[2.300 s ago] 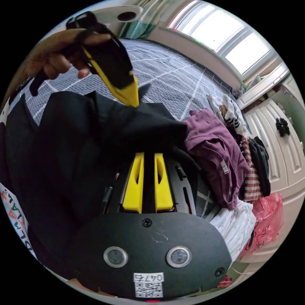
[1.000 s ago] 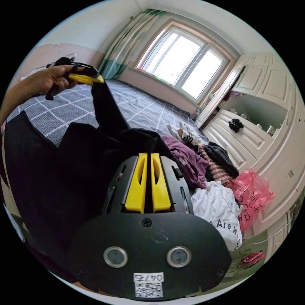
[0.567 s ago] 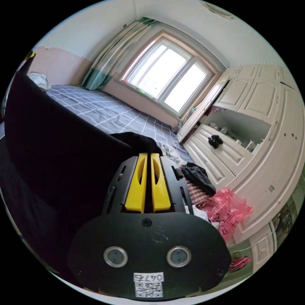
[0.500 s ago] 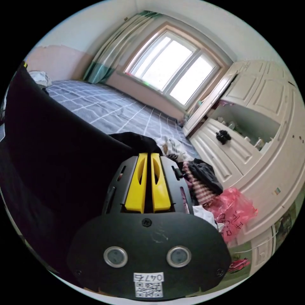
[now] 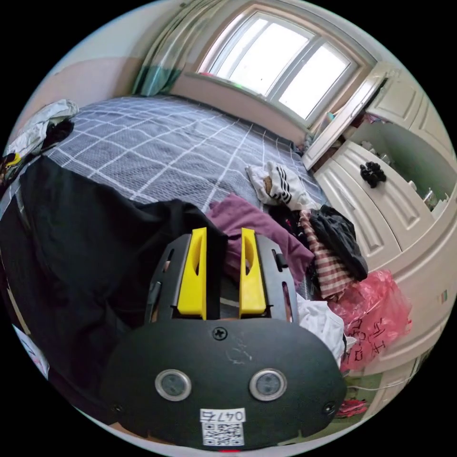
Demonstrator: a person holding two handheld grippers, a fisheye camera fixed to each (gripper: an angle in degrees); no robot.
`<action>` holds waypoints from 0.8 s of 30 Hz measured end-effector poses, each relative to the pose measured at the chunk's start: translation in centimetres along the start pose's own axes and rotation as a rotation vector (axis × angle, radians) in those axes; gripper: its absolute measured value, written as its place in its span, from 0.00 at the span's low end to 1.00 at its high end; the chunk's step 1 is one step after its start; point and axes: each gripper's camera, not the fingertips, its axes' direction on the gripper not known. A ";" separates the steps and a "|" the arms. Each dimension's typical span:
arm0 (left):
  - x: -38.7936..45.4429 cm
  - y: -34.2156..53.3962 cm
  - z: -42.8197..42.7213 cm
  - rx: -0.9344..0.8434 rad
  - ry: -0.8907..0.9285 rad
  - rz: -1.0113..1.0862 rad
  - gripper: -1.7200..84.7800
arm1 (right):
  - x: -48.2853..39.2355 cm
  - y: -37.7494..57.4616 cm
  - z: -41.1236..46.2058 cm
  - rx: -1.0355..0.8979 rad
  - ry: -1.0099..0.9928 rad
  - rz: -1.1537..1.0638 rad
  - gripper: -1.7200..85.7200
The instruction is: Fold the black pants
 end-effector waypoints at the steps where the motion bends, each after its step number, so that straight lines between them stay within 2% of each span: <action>1: 0.8 1.8 -0.2 0.020 -0.023 0.054 0.18 | 0.1 -0.1 0.5 -0.024 -0.004 -0.007 0.11; 4: 2.2 6.2 -0.4 0.131 -0.143 0.167 0.15 | -0.6 -1.3 3.2 -0.111 -0.064 -0.047 0.12; 6: 2.9 7.9 -0.7 0.199 -0.242 0.202 0.13 | -2.0 -2.6 5.7 -0.167 -0.028 -0.085 0.13; 10: 4.4 8.4 -1.2 0.208 -0.380 0.337 0.12 | -5.0 -5.5 8.7 -0.177 -0.066 -0.183 0.11; 13: 3.5 8.7 -0.4 0.143 -0.322 0.303 0.13 | -7.8 -7.6 9.9 -0.233 -0.135 -0.241 0.05; 17: 3.0 8.9 -0.3 0.100 -0.277 0.313 0.14 | -10.7 -9.5 5.5 -0.151 0.058 -0.362 0.03; 19: 3.0 9.3 -0.6 0.102 -0.333 0.342 0.14 | -9.7 -10.9 4.6 -0.192 0.104 -0.338 0.04; 22: 3.0 9.5 -0.5 0.085 -0.433 0.367 0.14 | -6.8 -13.2 6.5 -0.326 0.065 -0.228 0.07; 24: 2.8 9.6 -0.5 0.068 -0.508 0.358 0.15 | -5.2 -13.8 10.2 -0.510 0.050 -0.141 0.11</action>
